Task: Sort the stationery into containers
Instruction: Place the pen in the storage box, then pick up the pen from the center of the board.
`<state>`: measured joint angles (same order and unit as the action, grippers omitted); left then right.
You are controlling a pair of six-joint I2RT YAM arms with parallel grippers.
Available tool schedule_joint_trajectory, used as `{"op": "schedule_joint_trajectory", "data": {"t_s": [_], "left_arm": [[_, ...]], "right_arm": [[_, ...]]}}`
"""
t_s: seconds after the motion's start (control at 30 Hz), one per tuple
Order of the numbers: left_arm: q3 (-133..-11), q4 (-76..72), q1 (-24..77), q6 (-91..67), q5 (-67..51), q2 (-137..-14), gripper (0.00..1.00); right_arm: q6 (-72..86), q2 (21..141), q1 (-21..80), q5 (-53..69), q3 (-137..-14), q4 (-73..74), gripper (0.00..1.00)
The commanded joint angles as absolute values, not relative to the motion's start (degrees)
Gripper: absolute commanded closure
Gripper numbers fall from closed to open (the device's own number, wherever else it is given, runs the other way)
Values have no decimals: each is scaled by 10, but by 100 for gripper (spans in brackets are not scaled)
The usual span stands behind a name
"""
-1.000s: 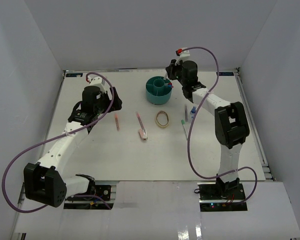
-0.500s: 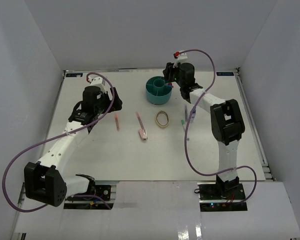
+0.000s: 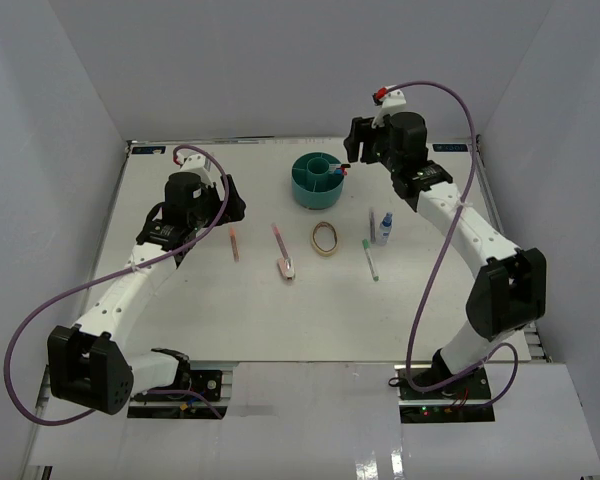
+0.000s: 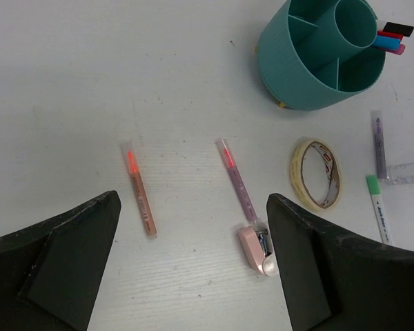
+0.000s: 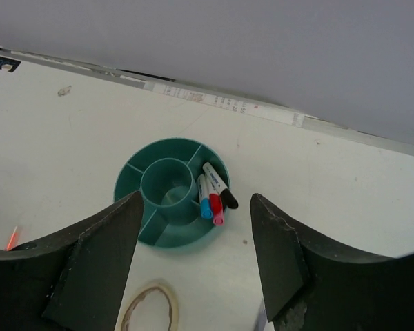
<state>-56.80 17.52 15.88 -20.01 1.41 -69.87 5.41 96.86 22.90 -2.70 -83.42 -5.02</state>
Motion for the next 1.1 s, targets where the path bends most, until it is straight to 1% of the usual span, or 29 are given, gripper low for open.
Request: {"op": "schedule_joint_trajectory", "data": {"t_s": [0.0, 0.13, 0.23, 0.3, 0.43, 0.47, 0.5, 0.73, 0.87, 1.07], "left_arm": [[-563, 168, 159, -203, 4, -676, 2], [-563, 168, 159, -203, 4, -679, 2], [-563, 168, 159, -204, 2, -685, 2], [-563, 169, 159, -205, 1, -688, 2], [-563, 169, 159, -205, 1, -693, 2], [-563, 169, 160, -204, 1, -694, 2], [-563, 170, 159, -204, 2, -695, 2], [-563, 169, 159, -204, 4, -701, 2], [-563, 169, 159, -204, 1, -705, 2], [-563, 170, 160, -205, 1, -708, 2]], "right_arm": [[55, 920, 228, -27, -809, 108, 30], [57, 915, 231, -9, -786, 208, 30], [55, 932, 240, -17, -760, 257, 37], [53, 939, 248, -31, -748, 271, 38], [40, 955, 272, -52, -720, 281, 41], [43, 963, 275, -48, -717, 280, 43], [45, 967, 275, -46, -714, 276, 46], [54, 1026, 275, -68, -712, 287, 47], [60, 1033, 275, -101, -701, 277, 47], [59, 1049, 275, -104, -701, 268, 49]]}}
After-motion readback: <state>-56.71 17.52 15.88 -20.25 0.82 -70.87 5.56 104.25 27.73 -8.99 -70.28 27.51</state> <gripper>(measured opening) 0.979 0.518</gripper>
